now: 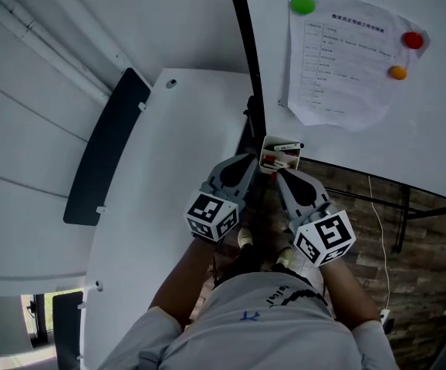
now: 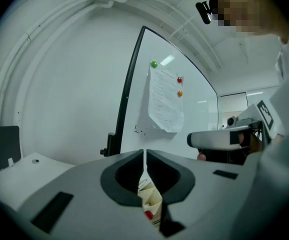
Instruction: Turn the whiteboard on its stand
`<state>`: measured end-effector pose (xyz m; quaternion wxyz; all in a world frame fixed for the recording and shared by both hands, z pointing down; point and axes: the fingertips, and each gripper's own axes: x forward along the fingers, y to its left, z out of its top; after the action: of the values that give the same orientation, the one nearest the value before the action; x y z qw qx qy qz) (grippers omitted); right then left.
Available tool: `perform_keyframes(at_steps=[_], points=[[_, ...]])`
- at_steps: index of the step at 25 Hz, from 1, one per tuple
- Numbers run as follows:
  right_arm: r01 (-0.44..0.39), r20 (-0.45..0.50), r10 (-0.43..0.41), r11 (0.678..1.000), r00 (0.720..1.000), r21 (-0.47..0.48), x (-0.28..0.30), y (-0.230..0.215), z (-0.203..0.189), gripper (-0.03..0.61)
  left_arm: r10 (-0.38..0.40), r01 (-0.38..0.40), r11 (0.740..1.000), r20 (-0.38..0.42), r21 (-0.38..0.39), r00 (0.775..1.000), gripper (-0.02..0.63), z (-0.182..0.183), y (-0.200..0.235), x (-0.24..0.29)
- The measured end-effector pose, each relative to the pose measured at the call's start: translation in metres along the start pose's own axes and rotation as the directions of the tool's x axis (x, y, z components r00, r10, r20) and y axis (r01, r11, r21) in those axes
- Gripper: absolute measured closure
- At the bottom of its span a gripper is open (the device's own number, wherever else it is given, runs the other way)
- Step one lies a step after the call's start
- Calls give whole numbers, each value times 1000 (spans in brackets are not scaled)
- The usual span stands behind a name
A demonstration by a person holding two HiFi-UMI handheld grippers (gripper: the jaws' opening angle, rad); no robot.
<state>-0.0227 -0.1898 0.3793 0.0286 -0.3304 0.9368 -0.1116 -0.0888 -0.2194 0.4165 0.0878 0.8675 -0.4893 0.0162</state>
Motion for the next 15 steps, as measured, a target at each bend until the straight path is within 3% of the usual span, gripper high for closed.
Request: perform_keyframes(at_steps=[6,15], points=[[66,-7,-66,998,998,-16,40,-12,7,565,-77,77,997,5,10,997,590,3,49,27],[128,-58,-129,992,990,-21,84,-22,-10,565,-172,176,984,-79,40,982,435,-33,92,62]])
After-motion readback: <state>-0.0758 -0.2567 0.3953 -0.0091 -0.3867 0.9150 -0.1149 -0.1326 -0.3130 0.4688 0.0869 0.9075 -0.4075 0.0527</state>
